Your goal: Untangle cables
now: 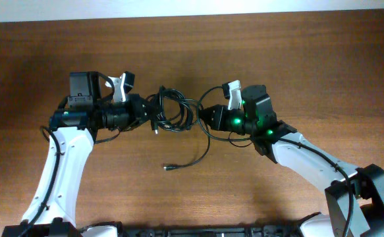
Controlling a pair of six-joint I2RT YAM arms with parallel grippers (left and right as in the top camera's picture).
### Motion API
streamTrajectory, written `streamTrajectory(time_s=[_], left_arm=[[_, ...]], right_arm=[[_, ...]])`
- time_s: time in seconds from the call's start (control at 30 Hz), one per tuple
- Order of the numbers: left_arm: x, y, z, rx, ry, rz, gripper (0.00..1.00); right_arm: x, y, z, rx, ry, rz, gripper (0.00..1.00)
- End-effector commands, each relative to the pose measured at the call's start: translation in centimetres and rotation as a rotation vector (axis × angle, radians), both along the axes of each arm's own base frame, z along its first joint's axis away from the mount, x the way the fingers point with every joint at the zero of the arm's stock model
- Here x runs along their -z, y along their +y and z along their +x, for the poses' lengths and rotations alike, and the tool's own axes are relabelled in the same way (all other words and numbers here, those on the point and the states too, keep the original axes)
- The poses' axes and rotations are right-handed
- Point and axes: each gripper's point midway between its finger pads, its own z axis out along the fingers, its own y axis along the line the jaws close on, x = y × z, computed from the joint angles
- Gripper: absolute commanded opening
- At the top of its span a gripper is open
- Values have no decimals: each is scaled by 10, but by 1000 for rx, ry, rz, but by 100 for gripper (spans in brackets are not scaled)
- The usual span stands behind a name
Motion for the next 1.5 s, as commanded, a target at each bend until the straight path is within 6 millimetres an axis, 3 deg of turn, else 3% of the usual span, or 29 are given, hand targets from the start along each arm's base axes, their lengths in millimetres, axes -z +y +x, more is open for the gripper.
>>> streamTrajectory(time_s=[0.0, 0.1, 0.2, 0.33, 0.43, 0.5, 0.6, 0.77, 0.83, 1.0, 1.07, 1.17, 1.23, 1.33, 1.47], left_arm=[[-22, -5, 0, 43, -72, -75, 0], [-26, -4, 7, 54, -136, -64, 0], [-15, 7, 16, 39, -196, 52, 0], [-12, 10, 18, 26, -195, 76, 0], [-10, 10, 15, 26, -177, 76, 0], [-8, 9, 11, 26, -153, 74, 0], [-2, 9, 2, 19, -83, 65, 0], [-9, -1, -10, 54, -33, -22, 0], [-14, -4, -12, 51, -8, -64, 0], [-14, -4, -12, 14, 46, -86, 0], [-14, -4, -12, -1, 70, -95, 0], [-14, -4, -12, -19, 99, -106, 0], [-14, -4, -12, -22, 104, -107, 0], [-13, -4, -11, -26, 102, -100, 0], [3, 10, -4, -47, 45, 33, 0]], right_arm=[[29, -36, 18, 161, 9, -148, 4], [29, -37, 15, 119, -5, -153, 5], [23, -29, 4, -5, -32, -110, 21], [-1, -8, -28, -290, -109, 43, 57], [-14, -8, -39, -385, -147, 119, 84], [-17, -13, -34, -377, -179, 120, 91], [-30, -11, -24, -417, -368, 95, 99], [-43, -5, -16, -430, -504, 79, 98], [-35, 4, -24, -468, -518, 45, 85], [-24, 28, -45, -542, -511, 11, 74], [-21, 33, -48, -544, -511, -8, 60], [-7, 28, -35, -471, -492, -110, 20], [6, 19, -28, -420, -455, -185, 8], [10, 18, -32, -427, -429, -186, 4], [-8, 27, -51, -506, -417, -69, 4]])
